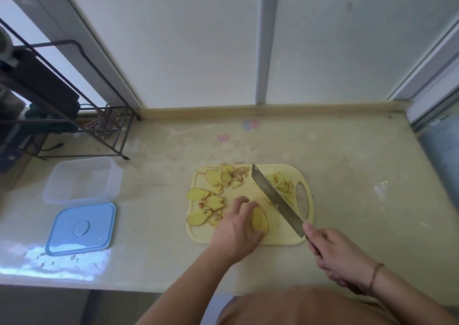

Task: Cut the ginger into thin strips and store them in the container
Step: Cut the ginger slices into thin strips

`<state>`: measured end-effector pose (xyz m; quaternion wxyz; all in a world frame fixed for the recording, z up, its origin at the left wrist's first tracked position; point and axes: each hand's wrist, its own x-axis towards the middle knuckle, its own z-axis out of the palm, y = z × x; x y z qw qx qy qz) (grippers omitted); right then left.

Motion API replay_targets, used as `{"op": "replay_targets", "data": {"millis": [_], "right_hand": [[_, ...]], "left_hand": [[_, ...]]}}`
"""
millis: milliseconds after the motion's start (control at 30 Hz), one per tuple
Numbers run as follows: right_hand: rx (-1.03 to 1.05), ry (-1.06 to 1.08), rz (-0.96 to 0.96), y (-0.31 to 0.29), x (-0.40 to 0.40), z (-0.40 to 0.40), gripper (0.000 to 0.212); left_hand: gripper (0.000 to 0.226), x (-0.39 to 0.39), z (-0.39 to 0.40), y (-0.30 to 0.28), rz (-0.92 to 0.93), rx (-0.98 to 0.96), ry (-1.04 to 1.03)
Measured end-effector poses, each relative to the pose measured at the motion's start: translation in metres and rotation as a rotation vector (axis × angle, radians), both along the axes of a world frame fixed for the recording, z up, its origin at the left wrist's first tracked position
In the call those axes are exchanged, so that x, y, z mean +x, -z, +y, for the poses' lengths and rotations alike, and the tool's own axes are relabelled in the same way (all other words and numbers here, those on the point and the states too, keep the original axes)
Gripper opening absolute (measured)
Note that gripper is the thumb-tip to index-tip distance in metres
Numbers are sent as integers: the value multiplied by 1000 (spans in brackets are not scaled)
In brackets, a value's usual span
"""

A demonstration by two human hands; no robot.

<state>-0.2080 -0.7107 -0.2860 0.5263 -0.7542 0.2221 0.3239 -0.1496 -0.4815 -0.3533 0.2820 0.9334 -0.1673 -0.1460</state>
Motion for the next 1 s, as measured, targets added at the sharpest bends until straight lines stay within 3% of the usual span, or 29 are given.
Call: {"op": "replay_targets", "data": {"millis": [133, 367, 633, 833, 1000], "right_hand": [[2, 3, 2, 0, -1, 0, 54], [-6, 2, -11, -2, -3, 1, 57], [44, 90, 18, -2, -18, 19, 53], [42, 78, 24, 1, -24, 24, 53], [38, 26, 28, 7, -20, 17, 55]], "left_hand": [[55, 6, 0, 3, -129, 182, 286], [39, 19, -3, 12, -196, 207, 479], [47, 21, -8, 28, -254, 193, 284], [52, 10, 10, 29, -251, 49, 275], [59, 5, 17, 25, -210, -68, 109]]}}
